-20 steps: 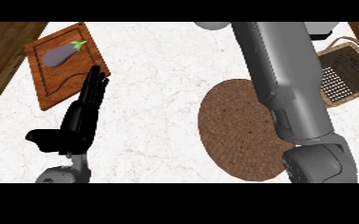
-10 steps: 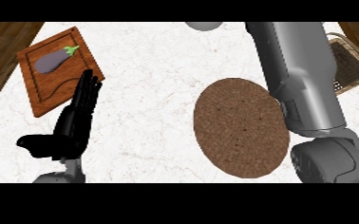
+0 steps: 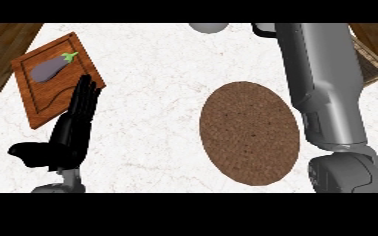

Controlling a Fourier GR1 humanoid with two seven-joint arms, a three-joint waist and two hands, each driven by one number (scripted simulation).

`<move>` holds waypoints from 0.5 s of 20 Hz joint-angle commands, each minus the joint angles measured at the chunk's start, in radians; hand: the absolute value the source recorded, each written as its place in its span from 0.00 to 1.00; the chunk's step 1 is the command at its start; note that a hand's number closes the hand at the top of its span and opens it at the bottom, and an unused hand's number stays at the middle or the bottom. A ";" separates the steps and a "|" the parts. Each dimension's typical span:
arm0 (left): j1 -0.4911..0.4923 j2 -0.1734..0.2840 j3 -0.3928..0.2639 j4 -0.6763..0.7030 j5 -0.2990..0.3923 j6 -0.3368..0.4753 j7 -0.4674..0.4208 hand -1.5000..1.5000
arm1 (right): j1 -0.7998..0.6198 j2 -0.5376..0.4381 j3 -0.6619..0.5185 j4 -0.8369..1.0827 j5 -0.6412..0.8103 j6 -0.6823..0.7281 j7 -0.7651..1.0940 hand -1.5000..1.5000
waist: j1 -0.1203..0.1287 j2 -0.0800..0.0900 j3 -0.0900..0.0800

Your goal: Pick the tomato from the placemat and place it in the basket

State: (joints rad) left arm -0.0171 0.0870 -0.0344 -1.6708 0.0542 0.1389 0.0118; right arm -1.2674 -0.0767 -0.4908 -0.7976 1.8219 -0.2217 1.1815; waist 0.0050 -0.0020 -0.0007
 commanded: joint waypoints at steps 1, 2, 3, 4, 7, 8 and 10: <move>0.046 -0.014 -0.012 0.007 -0.009 -0.001 -0.035 0.50 | 0.092 0.000 -0.021 -0.068 -0.006 -0.004 0.106 1.00 | -0.009 -0.002 0.001; 0.022 0.009 0.007 -0.049 0.010 -0.004 0.031 0.50 | 0.095 0.022 -0.024 -0.077 -0.006 0.010 0.122 1.00 | -0.004 -0.002 0.001; 0.033 0.000 -0.001 -0.047 -0.008 0.014 0.029 0.50 | 0.076 -0.002 -0.034 -0.098 -0.011 0.088 0.104 1.00 | -0.008 -0.004 0.001; 0.004 0.022 0.021 -0.010 0.014 -0.020 0.018 0.50 | 0.086 -0.026 -0.049 -0.078 -0.019 0.054 0.082 1.00 | -0.005 0.001 0.000; 0.024 -0.027 -0.023 -0.013 -0.035 0.023 -0.022 0.50 | 0.175 -0.002 -0.051 -0.131 -0.039 0.061 0.041 1.00 | -0.009 -0.001 0.001; 0.003 -0.001 0.021 0.048 0.021 -0.030 -0.042 0.50 | 0.179 0.020 -0.040 -0.144 -0.034 0.058 0.056 1.00 | -0.008 0.000 0.000; 0.002 -0.003 0.002 0.018 -0.020 -0.001 -0.023 0.50 | 0.207 -0.014 -0.070 -0.143 -0.061 0.050 0.013 1.00 | -0.006 0.001 0.001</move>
State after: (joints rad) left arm -0.0071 0.0796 -0.0357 -1.6676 0.0437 0.1399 0.0017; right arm -1.1097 -0.0752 -0.5403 -0.9152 1.7914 -0.1882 1.1249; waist -0.0011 -0.0022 -0.0003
